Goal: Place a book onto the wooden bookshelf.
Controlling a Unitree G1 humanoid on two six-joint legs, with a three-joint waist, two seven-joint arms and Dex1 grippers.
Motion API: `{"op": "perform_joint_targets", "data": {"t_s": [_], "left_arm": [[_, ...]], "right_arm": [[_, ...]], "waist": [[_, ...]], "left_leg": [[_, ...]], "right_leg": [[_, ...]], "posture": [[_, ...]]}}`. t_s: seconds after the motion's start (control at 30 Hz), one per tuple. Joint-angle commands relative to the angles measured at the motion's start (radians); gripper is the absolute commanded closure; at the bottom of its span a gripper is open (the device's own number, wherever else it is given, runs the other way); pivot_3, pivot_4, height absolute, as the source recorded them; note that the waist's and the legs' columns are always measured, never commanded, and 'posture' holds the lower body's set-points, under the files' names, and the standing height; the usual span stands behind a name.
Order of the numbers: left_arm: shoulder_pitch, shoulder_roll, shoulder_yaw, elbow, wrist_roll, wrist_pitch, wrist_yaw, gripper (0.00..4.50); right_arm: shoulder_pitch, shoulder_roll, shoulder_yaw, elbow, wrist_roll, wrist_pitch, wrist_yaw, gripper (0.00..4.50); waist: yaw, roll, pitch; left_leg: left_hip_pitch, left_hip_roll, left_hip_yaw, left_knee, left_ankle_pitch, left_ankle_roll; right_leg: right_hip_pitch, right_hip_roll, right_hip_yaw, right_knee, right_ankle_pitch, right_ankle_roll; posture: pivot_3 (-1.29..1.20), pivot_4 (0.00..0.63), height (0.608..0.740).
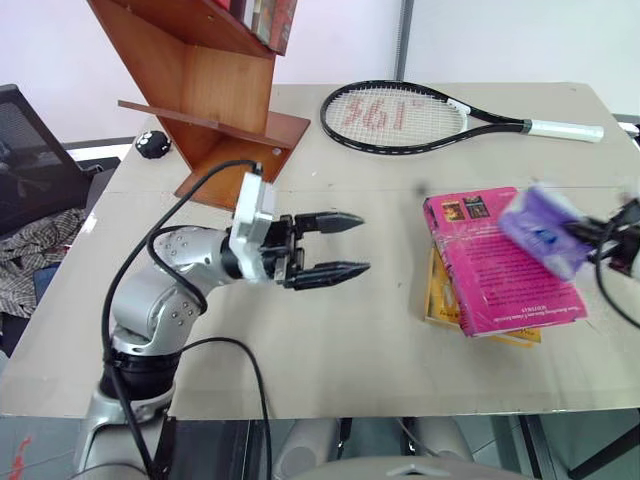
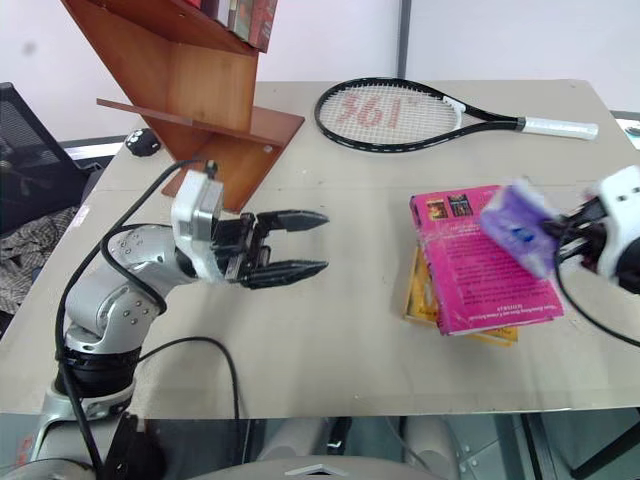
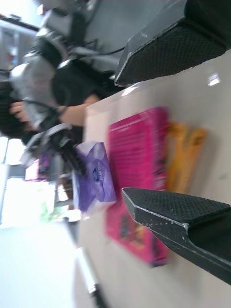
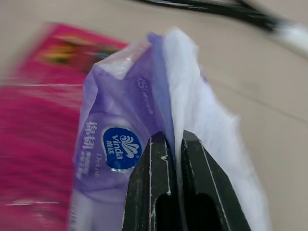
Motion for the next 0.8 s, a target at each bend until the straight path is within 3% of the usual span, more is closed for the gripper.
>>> {"op": "perform_joint_targets", "data": {"t_s": [0.03, 0.37, 0.43, 0.5, 0.6, 0.67, 0.7, 0.8], "left_arm": [[-0.056, -0.053, 0.000, -0.037, -0.048, 0.013, 0.069, 1.03], [-0.078, -0.140, -0.035, -0.028, -0.024, -0.014, 0.105, 1.03], [-0.068, -0.143, -0.044, -0.029, -0.013, -0.027, 0.096, 1.03], [-0.057, -0.140, -0.044, -0.029, -0.009, -0.036, 0.086, 1.03], [-0.047, -0.127, -0.033, -0.029, -0.015, -0.035, 0.074, 1.03], [-0.035, -0.102, -0.030, -0.025, -0.014, -0.034, 0.044, 1.03], [-0.027, -0.084, -0.030, -0.020, -0.015, -0.029, 0.025, 1.03], [-0.014, -0.049, -0.033, 0.001, -0.006, -0.035, -0.018, 1.03]], "right_arm": [[-0.028, -0.005, -0.043, 0.069, -0.088, -0.013, -0.080, 4.45], [-0.176, 0.005, 0.136, 0.436, -0.255, -0.156, -0.069, 4.45], [-0.194, 0.010, 0.147, 0.479, -0.259, -0.171, -0.051, 3.67], [-0.182, 0.006, 0.151, 0.481, -0.264, -0.184, -0.024, 2.52], [-0.153, -0.008, 0.112, 0.438, -0.256, -0.172, -0.002, 1.36], [-0.083, -0.018, 0.037, 0.339, -0.216, -0.176, 0.070, 0.32], [-0.031, -0.018, -0.015, 0.276, -0.197, -0.185, 0.111, 0.05], [0.099, 0.002, -0.129, 0.132, -0.166, -0.260, 0.219, 0.05]], "waist": [[-0.004, 0.000, 0.000], [-0.021, 0.000, 0.000], [-0.022, 0.000, 0.000], [-0.022, 0.000, 0.000], [-0.021, 0.000, 0.000], [-0.018, 0.001, 0.000], [-0.016, 0.002, 0.000], [-0.007, 0.002, 0.000]], "left_leg": [[0.000, 0.000, 0.000, 0.000, 0.000, 0.000], [0.005, 0.001, 0.007, 0.000, 0.000, 0.000], [0.005, 0.001, 0.007, 0.000, 0.000, 0.000], [0.005, 0.001, 0.007, 0.000, 0.000, 0.000], [0.005, 0.001, 0.007, 0.000, 0.000, 0.000], [0.004, 0.001, 0.007, 0.000, 0.000, 0.000], [0.004, 0.001, 0.007, 0.000, 0.000, 0.000], [0.004, 0.001, 0.006, -0.001, 0.000, 0.000]], "right_leg": [[0.000, 0.000, 0.000, 0.000, 0.000, 0.000], [0.000, 0.001, 0.006, 0.005, 0.000, 0.000], [0.000, 0.001, 0.007, 0.005, 0.000, 0.000], [0.000, 0.001, 0.007, 0.005, 0.000, 0.000], [0.000, 0.001, 0.007, 0.005, 0.000, 0.000], [0.000, 0.001, 0.007, 0.005, 0.000, 0.000], [0.000, 0.001, 0.006, 0.005, 0.000, 0.000], [0.000, 0.001, 0.006, 0.004, 0.000, 0.000]], "posture": [[0.00, 0.150, 0.740], [0.00, 0.150, 0.740], [0.00, 0.150, 0.740], [0.00, 0.150, 0.740], [0.00, 0.150, 0.740], [0.00, 0.150, 0.740], [0.00, 0.150, 0.740], [0.00, 0.150, 0.740]]}}
